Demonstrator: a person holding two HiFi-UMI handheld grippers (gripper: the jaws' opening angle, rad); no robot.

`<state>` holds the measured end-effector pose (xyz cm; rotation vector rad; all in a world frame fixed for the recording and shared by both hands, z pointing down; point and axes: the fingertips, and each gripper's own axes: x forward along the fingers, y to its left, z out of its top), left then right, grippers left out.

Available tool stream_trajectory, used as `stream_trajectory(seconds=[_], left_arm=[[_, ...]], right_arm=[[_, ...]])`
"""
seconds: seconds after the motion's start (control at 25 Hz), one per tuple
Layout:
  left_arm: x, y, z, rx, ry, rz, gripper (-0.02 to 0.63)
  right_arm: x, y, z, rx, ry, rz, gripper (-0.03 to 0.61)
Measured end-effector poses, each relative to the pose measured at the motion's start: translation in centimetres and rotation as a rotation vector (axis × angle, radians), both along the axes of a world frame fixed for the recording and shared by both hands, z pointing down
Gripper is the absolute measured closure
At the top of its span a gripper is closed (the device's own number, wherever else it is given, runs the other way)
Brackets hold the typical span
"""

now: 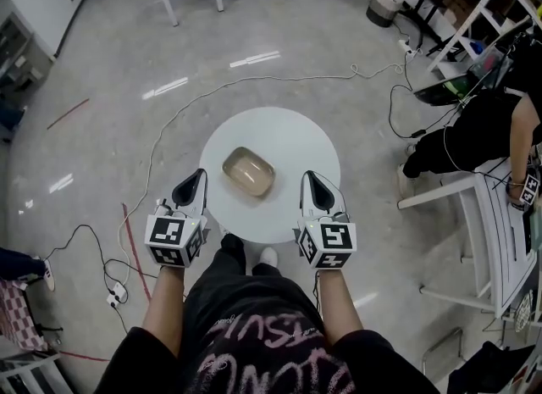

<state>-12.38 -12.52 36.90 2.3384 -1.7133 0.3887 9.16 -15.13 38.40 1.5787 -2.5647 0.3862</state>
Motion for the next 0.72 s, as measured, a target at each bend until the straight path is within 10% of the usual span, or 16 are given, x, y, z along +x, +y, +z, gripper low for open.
stream_trajectory(seconds=[0.72], left_arm=[[-0.7,-5.1,4.0,-0.083,0.034,0.059,0.615]], right_arm=[[-0.9,-2.8,3.7,-0.093,0.025,0.062,0.58]])
